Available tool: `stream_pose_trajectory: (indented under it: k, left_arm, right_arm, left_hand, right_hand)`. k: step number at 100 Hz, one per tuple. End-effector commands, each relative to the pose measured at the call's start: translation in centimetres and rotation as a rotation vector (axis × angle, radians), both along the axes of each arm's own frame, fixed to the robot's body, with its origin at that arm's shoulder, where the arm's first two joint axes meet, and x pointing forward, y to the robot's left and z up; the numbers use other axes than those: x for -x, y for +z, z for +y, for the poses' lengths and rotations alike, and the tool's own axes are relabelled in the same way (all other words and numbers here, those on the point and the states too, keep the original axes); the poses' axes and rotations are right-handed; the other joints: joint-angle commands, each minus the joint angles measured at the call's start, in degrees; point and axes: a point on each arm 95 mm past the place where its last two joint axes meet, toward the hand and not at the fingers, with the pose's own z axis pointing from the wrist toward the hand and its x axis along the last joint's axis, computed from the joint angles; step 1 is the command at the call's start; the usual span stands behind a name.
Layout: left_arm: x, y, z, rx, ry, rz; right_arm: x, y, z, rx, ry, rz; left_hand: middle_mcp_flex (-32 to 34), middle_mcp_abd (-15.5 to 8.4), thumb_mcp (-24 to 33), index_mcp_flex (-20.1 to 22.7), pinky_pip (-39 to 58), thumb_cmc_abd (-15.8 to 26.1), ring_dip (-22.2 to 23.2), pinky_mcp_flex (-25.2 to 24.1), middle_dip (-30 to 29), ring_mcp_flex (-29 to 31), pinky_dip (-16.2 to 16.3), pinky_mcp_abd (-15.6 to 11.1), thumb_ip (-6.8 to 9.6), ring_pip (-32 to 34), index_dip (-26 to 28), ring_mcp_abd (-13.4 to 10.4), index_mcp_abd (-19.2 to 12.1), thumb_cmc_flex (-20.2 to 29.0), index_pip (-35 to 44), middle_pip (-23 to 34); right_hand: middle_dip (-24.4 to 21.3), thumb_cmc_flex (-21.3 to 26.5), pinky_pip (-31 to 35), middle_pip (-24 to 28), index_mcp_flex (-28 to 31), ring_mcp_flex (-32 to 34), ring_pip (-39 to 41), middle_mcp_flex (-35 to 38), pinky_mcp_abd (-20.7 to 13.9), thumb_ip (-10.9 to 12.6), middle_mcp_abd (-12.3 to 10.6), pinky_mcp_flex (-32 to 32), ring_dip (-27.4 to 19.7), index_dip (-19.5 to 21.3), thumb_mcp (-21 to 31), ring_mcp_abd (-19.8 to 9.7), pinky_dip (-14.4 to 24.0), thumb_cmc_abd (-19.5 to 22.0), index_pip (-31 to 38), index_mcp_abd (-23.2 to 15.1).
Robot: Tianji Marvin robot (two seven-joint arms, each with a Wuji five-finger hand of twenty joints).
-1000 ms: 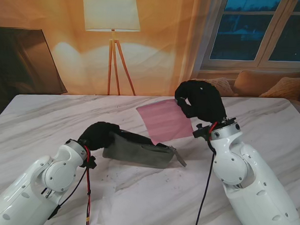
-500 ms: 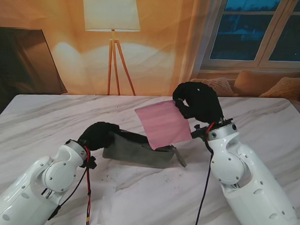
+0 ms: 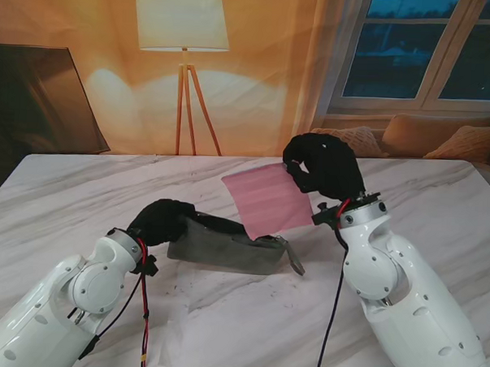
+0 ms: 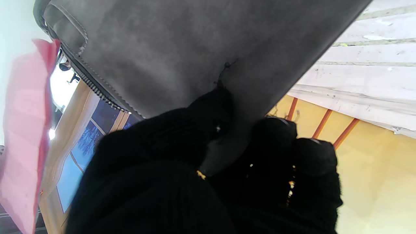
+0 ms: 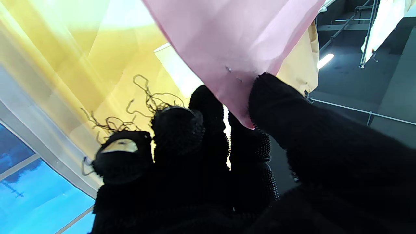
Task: Collect documents into a storage pouch
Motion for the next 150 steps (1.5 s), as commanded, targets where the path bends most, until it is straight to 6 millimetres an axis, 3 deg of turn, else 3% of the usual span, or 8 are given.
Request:
stream_pose_trajectory:
  k: [1,114,150]
  left_arm:
    - [0.2,0.0,-0.4,0.004,-0.009,0.013]
    - [0.2,-0.1,-0.4,0.024,0.0,0.016]
    - [0.1,0.4,-0.1,0.009,-0.028,0.0]
  right_arm:
    - [-0.1,0.6,0.1,0.002,-0.004,-0.013]
    - [-0.1,-1.0,0.4,0.076,0.008,0.01]
    - [-0.2,-0.1,1.1,0.158,0.074,0.03]
  left_hand:
    - [4.0,1.5,2.7,2.4,0.5,1.8,0.5,-0.2,1.4,3.4,1.2,-2.2,0.2,3.2,1.4,2.9,2.8,0.9,6.0,5.2]
    - [4.2,1.5,2.9,2.3,0.9,1.7,0.5,0.3,1.1,3.9,1.8,-2.2,0.35,3.8,1.4,2.9,3.0,0.6,6.0,6.0]
    - [3.7,1.4,2.3,2.7,0.1,2.1,0.4,-1.1,0.9,2.8,1.8,-2.3,0.11,3.2,1.1,3.2,2.7,1.0,5.4,5.6]
  right_hand:
    - [0.6,2.0,1.2,-0.2,2.0,1.2,-0.6,2.3,-2.2,1.6,0.4,0.6,0.5,1.9,1.5,-4.0,-0.6,2.4,2.5,-7.3]
    - [0.4,2.0,1.1,-0.1,2.0,1.1,-0.8,2.4,-2.2,1.6,0.5,0.6,0.6,1.7,1.5,-4.2,-0.6,2.3,2.5,-7.2]
    - [0.3,1.8,1.1,-0.3,2.2,1.4,-1.1,2.7,-2.2,1.5,0.2,0.6,0.5,1.8,1.6,-4.3,-0.6,2.2,2.6,-7.8]
